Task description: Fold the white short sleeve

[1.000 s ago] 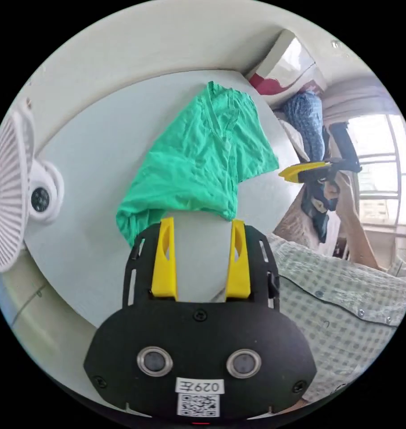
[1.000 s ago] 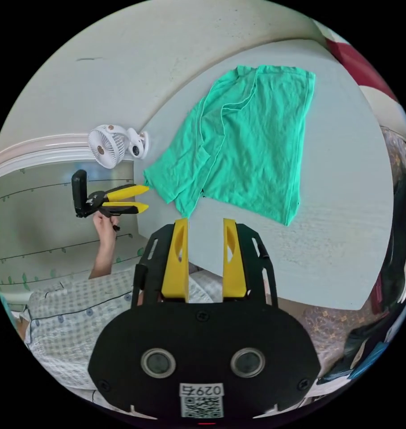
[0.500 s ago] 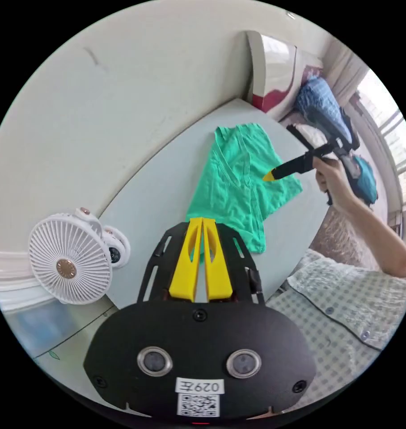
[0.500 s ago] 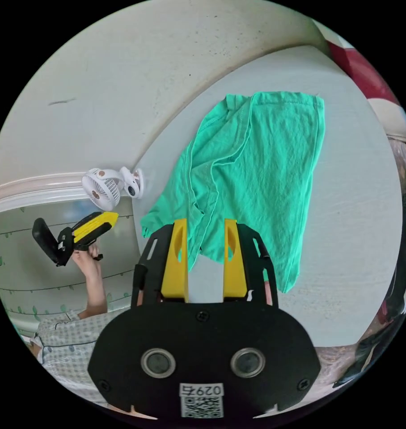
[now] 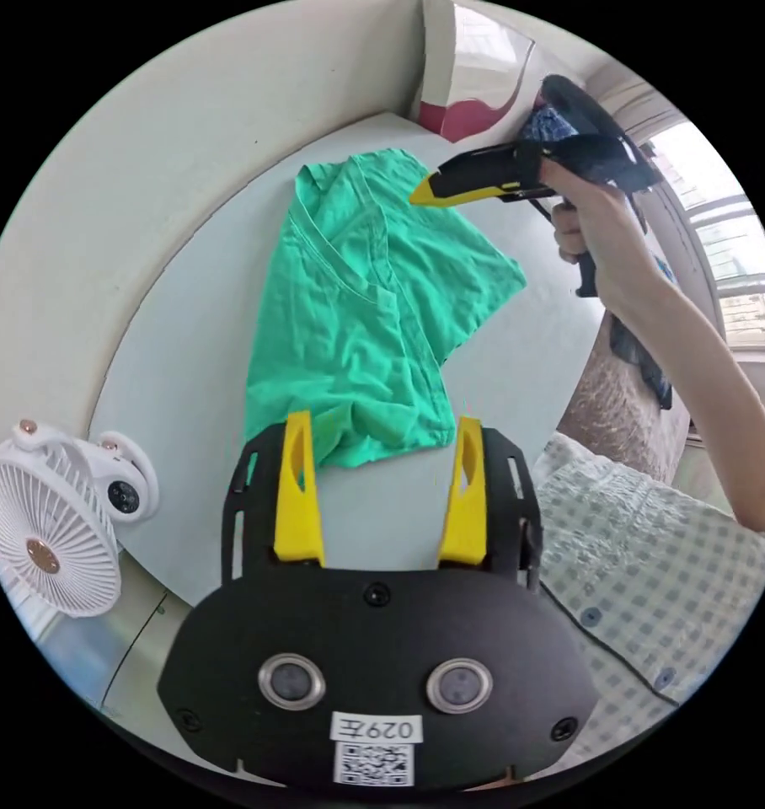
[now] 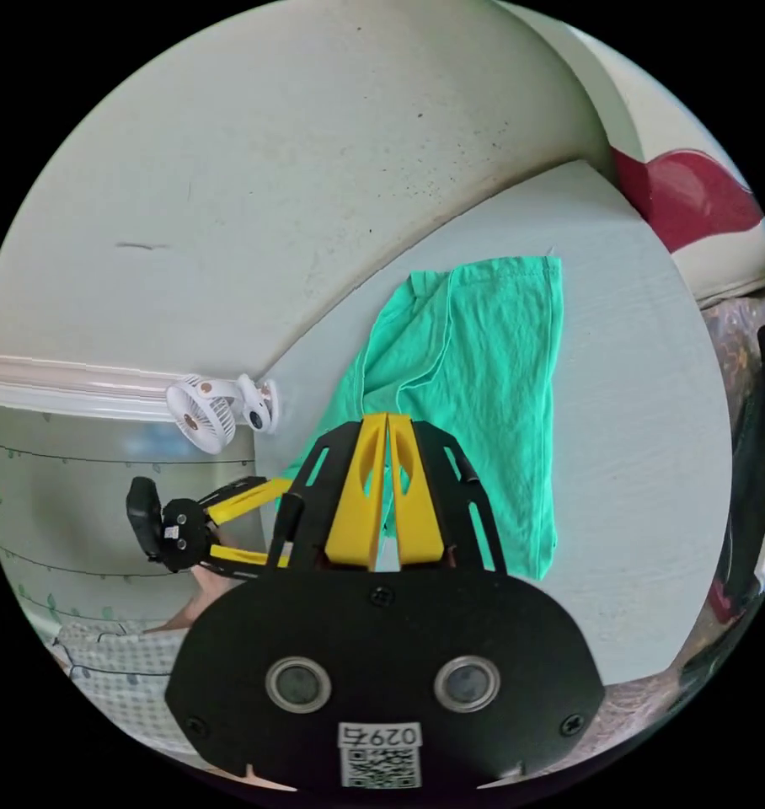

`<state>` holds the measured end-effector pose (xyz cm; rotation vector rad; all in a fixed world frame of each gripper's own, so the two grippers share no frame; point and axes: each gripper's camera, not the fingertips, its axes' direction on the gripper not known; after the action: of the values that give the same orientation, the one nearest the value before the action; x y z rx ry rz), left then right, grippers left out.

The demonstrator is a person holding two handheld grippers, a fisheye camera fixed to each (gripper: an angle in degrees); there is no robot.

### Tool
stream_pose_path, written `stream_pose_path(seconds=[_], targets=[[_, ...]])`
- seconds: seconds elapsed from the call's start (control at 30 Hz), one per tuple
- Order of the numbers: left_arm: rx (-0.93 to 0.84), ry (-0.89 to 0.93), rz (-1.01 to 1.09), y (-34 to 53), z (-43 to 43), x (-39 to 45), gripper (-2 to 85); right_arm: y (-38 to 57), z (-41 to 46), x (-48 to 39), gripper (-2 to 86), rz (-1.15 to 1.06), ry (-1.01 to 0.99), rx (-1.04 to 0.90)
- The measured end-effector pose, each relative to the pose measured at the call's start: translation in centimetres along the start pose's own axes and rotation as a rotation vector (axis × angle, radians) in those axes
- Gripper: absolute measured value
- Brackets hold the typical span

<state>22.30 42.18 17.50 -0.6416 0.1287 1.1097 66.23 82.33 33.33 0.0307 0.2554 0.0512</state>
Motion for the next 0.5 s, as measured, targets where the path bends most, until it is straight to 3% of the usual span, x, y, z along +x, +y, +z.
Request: stream_pose_path(seconds=[0.13,0.23,0.33,0.5], targets=[[-0.084,0.007,0.066,-2.7,2.7,0.9,17.5,-1.4,2.0,2.7,4.6,0.049,-0.151,-0.112],[-0.121,-0.070,0.046,-2.9,3.6,0.6,10.0,-2.0,4.0,3.7,8.9,0.105,-0.070,-0.162],[-0.058,-0.033,0.011,-1.9,1.6,-0.2,3.8,-2.2,4.7,3.8,4.8,0.100,-0.045,-0.167],[0.081,-0.027,-0.120,1.2,-3.7,-3.8,1.8,0.9,-0.3,2.1,1.3,-0.082,-0.094,-0.028]])
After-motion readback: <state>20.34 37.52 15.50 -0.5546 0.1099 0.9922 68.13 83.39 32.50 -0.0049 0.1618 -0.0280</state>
